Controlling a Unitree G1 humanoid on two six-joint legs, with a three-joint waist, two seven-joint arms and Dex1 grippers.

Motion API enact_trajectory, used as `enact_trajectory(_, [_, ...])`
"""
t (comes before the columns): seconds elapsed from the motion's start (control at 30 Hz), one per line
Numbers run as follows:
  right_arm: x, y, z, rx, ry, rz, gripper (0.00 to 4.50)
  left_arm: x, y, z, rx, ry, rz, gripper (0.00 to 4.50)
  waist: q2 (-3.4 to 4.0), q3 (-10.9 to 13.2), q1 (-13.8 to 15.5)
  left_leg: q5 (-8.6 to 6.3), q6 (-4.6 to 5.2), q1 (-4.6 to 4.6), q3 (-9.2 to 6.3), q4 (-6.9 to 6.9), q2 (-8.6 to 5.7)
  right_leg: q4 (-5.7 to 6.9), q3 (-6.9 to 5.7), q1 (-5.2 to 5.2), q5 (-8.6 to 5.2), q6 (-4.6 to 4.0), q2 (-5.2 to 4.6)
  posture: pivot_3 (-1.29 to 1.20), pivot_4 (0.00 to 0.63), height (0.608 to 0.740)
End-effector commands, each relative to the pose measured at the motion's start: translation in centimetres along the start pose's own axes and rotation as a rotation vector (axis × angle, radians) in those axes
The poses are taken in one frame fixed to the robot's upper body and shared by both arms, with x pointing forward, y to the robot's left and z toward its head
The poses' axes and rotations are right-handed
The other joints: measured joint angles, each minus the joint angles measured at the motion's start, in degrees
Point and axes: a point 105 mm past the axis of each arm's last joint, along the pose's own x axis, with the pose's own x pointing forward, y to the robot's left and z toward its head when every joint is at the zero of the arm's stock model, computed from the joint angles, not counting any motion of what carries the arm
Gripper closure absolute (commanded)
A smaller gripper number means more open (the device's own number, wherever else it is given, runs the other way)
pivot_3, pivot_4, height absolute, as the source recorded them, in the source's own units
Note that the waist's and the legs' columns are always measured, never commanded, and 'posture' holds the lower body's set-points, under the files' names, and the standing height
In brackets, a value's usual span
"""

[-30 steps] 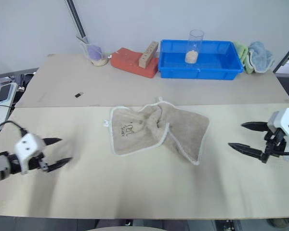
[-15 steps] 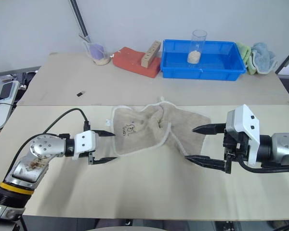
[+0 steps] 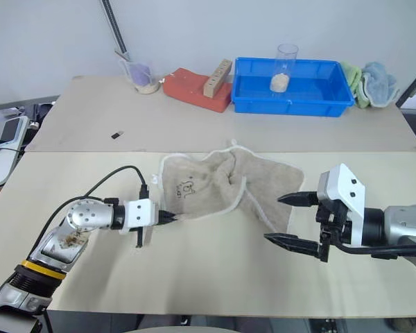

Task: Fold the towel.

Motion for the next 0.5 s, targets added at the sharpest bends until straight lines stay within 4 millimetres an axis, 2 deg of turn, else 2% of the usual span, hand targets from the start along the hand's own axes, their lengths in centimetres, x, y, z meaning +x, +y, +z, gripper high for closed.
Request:
enact_trajectory(0.03, [0.6,-0.9,-1.0,-0.069,0.052,-0.047,0.00,-0.2,0.0,0.2,-0.024,-0.005,0.013,4.48,0.01,0.0,0.0,0.00,0.00,0.00,0.00,0.00,0.00,0.00,-0.01,0.00,0.00,0.00,0.00,0.00,0.150,0.740])
enact_trajectory(0.13, [1.8,-1.9,-2.4,-0.071,0.070,-0.086,0.00,-0.6,0.3,0.5,-0.070,-0.019,0.036,4.48,0.00,0.0,-0.1,0.00,0.00,0.00,0.00,0.01,0.01,0.00,-0.02,-0.01,0.00,0.00,0.01,0.00,0.150,0.740])
enact_trajectory(0.2, [2.8,-2.8,-4.1,-0.058,0.102,-0.127,0.00,-1.0,0.2,0.4,-0.074,-0.015,0.036,4.48,0.00,0.0,-0.3,0.00,0.00,0.00,-0.01,0.02,0.01,0.00,-0.02,-0.02,0.00,0.00,0.02,0.00,0.150,0.740])
enact_trajectory(0.33, [4.2,-2.9,-7.1,-0.047,0.158,-0.127,0.00,-1.8,0.0,-0.2,-0.093,0.001,0.050,4.48,0.01,0.0,-0.2,0.00,0.00,-0.01,-0.04,0.03,0.00,0.02,-0.04,-0.04,0.00,0.00,0.01,0.00,0.150,0.740])
enact_trajectory(0.5, [5.0,-2.6,-8.0,-0.056,0.161,-0.107,0.00,-2.1,-0.2,-0.6,-0.106,0.005,0.061,4.48,0.05,0.0,-0.2,0.00,0.00,0.00,-0.05,0.05,0.00,0.04,-0.03,-0.04,0.00,0.00,0.01,0.00,0.150,0.740])
